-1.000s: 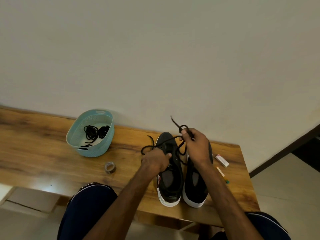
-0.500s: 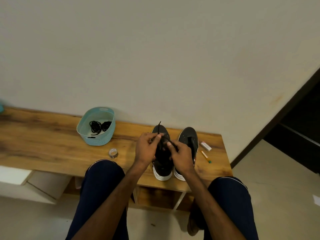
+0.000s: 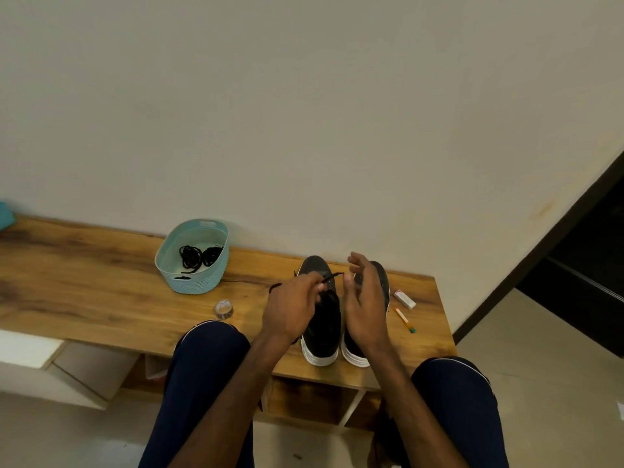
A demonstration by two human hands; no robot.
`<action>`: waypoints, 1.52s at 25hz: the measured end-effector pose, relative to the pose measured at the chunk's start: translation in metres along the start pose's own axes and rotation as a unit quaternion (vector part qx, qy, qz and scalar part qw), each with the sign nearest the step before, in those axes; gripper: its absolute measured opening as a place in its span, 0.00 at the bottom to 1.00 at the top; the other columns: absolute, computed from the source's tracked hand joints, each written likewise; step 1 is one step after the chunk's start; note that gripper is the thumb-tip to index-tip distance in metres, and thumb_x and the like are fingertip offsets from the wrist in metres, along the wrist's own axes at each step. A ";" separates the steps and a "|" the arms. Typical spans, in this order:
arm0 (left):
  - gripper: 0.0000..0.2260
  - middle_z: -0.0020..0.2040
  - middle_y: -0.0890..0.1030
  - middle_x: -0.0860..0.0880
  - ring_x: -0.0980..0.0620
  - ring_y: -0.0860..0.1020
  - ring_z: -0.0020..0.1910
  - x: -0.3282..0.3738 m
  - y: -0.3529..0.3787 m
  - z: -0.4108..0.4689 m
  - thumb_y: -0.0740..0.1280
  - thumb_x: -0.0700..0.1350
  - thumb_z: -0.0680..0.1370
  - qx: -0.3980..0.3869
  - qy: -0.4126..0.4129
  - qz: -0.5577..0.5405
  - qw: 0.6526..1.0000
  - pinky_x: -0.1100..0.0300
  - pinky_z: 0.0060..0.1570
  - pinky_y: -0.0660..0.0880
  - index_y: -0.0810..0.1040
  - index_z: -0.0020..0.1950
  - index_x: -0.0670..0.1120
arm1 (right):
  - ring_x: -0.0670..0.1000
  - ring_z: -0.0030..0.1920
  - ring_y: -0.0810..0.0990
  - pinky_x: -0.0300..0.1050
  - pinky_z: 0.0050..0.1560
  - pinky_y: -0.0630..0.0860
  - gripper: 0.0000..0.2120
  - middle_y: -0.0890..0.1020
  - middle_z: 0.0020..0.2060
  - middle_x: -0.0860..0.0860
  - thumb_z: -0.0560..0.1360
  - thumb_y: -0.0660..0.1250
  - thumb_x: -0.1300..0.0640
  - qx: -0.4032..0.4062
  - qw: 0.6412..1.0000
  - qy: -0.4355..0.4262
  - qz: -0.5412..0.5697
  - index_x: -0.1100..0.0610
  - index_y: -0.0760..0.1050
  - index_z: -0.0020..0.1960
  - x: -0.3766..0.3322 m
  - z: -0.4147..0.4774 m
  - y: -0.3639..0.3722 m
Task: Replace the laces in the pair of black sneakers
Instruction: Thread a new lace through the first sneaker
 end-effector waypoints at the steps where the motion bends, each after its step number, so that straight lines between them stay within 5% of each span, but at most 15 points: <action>1: 0.09 0.45 0.79 0.55 0.57 0.77 0.41 0.004 0.002 0.001 0.59 0.49 0.83 -0.005 0.018 0.057 0.998 0.53 0.40 0.78 0.78 0.56 0.52 | 0.41 0.62 0.74 0.39 0.60 0.73 0.16 0.77 0.62 0.45 0.84 0.56 0.50 -0.005 0.999 -0.028 -0.029 0.53 0.72 0.68 -0.007 0.001 -0.001; 4: 0.10 0.49 0.75 0.51 0.53 0.73 0.46 0.009 0.006 0.003 0.60 0.49 0.83 -0.010 0.047 0.122 0.991 0.52 0.41 0.77 0.78 0.60 0.52 | 0.44 0.48 0.80 0.45 0.50 0.78 0.22 0.83 0.46 0.47 0.83 0.51 0.41 -0.077 0.994 -0.008 -0.076 0.53 0.79 0.56 0.002 -0.001 0.013; 8: 0.10 0.54 0.75 0.50 0.51 0.73 0.51 0.013 0.008 0.005 0.67 0.45 0.79 -0.002 0.091 0.186 0.978 0.55 0.38 0.76 0.80 0.60 0.54 | 0.54 0.34 0.80 0.47 0.36 0.78 0.41 0.84 0.37 0.59 0.74 0.47 0.27 -0.175 0.938 0.266 0.138 0.61 0.81 0.51 0.044 -0.014 0.027; 12: 0.09 0.53 0.78 0.49 0.51 0.75 0.50 0.029 0.012 -0.006 0.69 0.43 0.78 0.002 0.151 0.193 0.970 0.61 0.37 0.67 0.81 0.57 0.50 | 0.50 0.29 0.76 0.41 0.30 0.73 0.32 0.78 0.30 0.54 0.79 0.49 0.32 -0.314 0.902 0.276 0.107 0.59 0.75 0.41 0.033 -0.036 0.045; 15: 0.07 0.52 0.79 0.50 0.53 0.76 0.48 0.021 0.010 -0.005 0.65 0.42 0.80 -0.004 0.128 0.103 0.986 0.57 0.39 0.74 0.81 0.55 0.48 | 0.49 0.25 0.69 0.39 0.27 0.66 0.25 0.72 0.26 0.52 0.80 0.55 0.37 -0.338 0.871 0.289 0.210 0.55 0.69 0.35 0.026 -0.044 0.052; 17: 0.07 0.47 0.78 0.49 0.53 0.77 0.44 0.001 0.021 -0.002 0.62 0.42 0.81 -0.062 0.036 -0.049 0.996 0.54 0.41 0.77 0.79 0.53 0.47 | 0.49 0.26 0.73 0.38 0.27 0.70 0.23 0.75 0.27 0.53 0.80 0.57 0.41 -0.355 0.821 0.283 0.347 0.57 0.75 0.37 0.011 -0.045 0.059; 20: 0.10 0.53 0.79 0.39 0.47 0.80 0.49 -0.008 0.057 -0.014 0.60 0.38 0.82 -0.189 -0.087 -0.251 0.945 0.60 0.48 0.78 0.76 0.60 0.39 | 0.53 0.47 0.86 0.43 0.42 0.83 0.24 0.85 0.48 0.59 0.82 0.51 0.49 -0.320 0.727 0.235 0.560 0.61 0.81 0.56 -0.014 -0.032 0.059; 22: 0.08 0.48 0.82 0.44 0.48 0.81 0.46 -0.001 0.063 -0.019 0.59 0.40 0.83 -0.218 -0.059 -0.231 0.946 0.52 0.50 0.79 0.78 0.55 0.42 | 0.56 0.60 0.82 0.47 0.54 0.82 0.22 0.82 0.60 0.60 0.84 0.49 0.54 -0.242 0.773 0.196 0.552 0.63 0.76 0.64 0.000 -0.011 0.051; 24: 0.10 0.37 0.79 0.50 0.54 0.77 0.37 0.000 0.060 -0.021 0.59 0.43 0.84 -0.250 -0.057 -0.202 0.945 0.52 0.44 0.77 0.77 0.46 0.46 | 0.54 0.62 0.81 0.48 0.60 0.79 0.17 0.83 0.59 0.56 0.85 0.52 0.57 -0.161 0.929 0.104 0.317 0.61 0.75 0.64 0.020 0.007 0.028; 25: 0.11 0.36 0.77 0.52 0.56 0.75 0.36 -0.003 0.058 -0.019 0.59 0.45 0.84 -0.251 -0.049 -0.169 0.952 0.53 0.42 0.76 0.77 0.45 0.48 | 0.51 0.60 0.81 0.47 0.62 0.78 0.14 0.84 0.57 0.54 0.85 0.54 0.59 -0.142 0.975 0.049 0.166 0.59 0.77 0.62 0.022 0.011 0.019; 27: 0.11 0.38 0.77 0.54 0.57 0.75 0.38 -0.010 0.042 -0.014 0.59 0.47 0.83 -0.213 -0.026 -0.096 0.972 0.53 0.44 0.75 0.77 0.44 0.52 | 0.46 0.53 0.81 0.44 0.59 0.77 0.12 0.83 0.51 0.50 0.85 0.55 0.60 -0.200 0.979 -0.003 -0.046 0.57 0.78 0.56 0.021 0.004 0.030; 30: 0.12 0.42 0.76 0.54 0.57 0.74 0.42 -0.009 0.014 -0.004 0.58 0.51 0.83 -0.126 0.032 0.002 0.991 0.53 0.45 0.75 0.77 0.45 0.51 | 0.48 0.39 0.76 0.54 0.50 0.78 0.16 0.79 0.39 0.51 0.85 0.54 0.52 -0.305 0.942 0.047 -0.127 0.56 0.75 0.46 0.031 -0.017 0.052; 33: 0.17 0.41 0.73 0.54 0.55 0.72 0.41 -0.011 -0.004 0.004 0.54 0.59 0.81 -0.050 0.058 0.012 0.997 0.54 0.40 0.73 0.76 0.44 0.50 | 0.50 0.29 0.65 0.48 0.35 0.70 0.25 0.69 0.28 0.50 0.84 0.50 0.43 -0.382 0.913 0.138 0.039 0.54 0.69 0.35 0.027 -0.033 0.066; 36: 0.14 0.38 0.77 0.51 0.52 0.75 0.38 -0.002 0.005 0.002 0.58 0.54 0.80 -0.065 0.054 -0.167 0.982 0.50 0.39 0.75 0.76 0.44 0.47 | 0.48 0.26 0.61 0.41 0.32 0.68 0.28 0.64 0.25 0.49 0.84 0.47 0.40 -0.449 0.801 0.206 0.337 0.56 0.66 0.33 -0.007 -0.055 0.083; 38: 0.10 0.37 0.80 0.53 0.57 0.77 0.36 0.005 0.029 -0.005 0.60 0.44 0.81 -0.140 0.005 -0.296 0.945 0.54 0.39 0.78 0.77 0.43 0.50 | 0.49 0.29 0.68 0.44 0.37 0.74 0.28 0.69 0.27 0.51 0.84 0.45 0.42 -0.374 0.745 0.197 0.516 0.58 0.70 0.36 -0.025 -0.040 0.074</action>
Point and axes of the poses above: each hand's wrist, its own z-axis towards the middle knuckle, its own y-axis out of the palm, x = y × z, the point moved 10 cm from there along z, towards the middle knuckle
